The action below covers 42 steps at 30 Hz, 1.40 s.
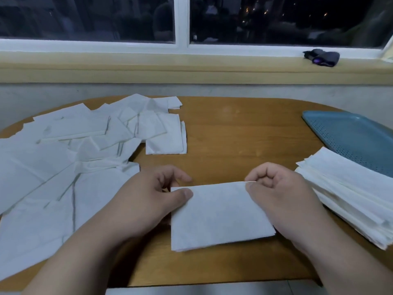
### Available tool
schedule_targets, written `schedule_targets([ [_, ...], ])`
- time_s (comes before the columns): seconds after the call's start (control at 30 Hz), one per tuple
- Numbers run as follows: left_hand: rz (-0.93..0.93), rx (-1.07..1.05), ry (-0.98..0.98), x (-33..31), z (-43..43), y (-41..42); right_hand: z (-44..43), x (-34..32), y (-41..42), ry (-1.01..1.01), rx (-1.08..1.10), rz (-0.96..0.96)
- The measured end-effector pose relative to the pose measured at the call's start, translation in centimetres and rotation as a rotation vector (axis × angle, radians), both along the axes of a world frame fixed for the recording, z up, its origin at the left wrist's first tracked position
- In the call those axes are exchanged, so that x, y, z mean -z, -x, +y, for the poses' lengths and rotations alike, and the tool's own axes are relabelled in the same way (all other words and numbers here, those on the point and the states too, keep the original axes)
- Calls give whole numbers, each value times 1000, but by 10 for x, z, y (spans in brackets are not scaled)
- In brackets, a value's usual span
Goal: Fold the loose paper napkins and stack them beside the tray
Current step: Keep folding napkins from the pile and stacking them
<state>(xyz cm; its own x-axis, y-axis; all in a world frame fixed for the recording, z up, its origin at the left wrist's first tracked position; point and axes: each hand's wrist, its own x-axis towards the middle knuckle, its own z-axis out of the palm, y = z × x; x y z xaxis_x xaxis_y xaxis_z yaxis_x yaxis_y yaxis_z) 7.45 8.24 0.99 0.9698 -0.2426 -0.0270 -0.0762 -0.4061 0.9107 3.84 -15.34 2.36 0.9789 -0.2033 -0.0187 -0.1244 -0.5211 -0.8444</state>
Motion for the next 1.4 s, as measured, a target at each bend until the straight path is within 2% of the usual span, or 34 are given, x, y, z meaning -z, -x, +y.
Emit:
schedule_targets([
  [0.1, -57, -12, -231, 3, -2, -2, 0, 8, -4, 241, -16, -15],
  [0.2, -76, -6, -403, 5, -4, -3, 0, 15, -4, 345, -38, -31],
  [0.43, -169, -13, -587, 12, -7, -4, 2, 25, -8, 608, -112, -55],
  [0.6, -196, -21, -584, 11, -4, -1, 3, 26, -8, 690, -94, -88],
  [0.9, -179, -185, -502, -1, 21, -7, 32, 8, -27, 502, -197, -116],
  [1.1, -117, -291, -427, -5, 41, -14, 90, -14, -97, 519, -267, -114],
  [1.4, -85, -316, -358, -7, 56, -25, 143, -11, -210, 637, -252, 59],
])
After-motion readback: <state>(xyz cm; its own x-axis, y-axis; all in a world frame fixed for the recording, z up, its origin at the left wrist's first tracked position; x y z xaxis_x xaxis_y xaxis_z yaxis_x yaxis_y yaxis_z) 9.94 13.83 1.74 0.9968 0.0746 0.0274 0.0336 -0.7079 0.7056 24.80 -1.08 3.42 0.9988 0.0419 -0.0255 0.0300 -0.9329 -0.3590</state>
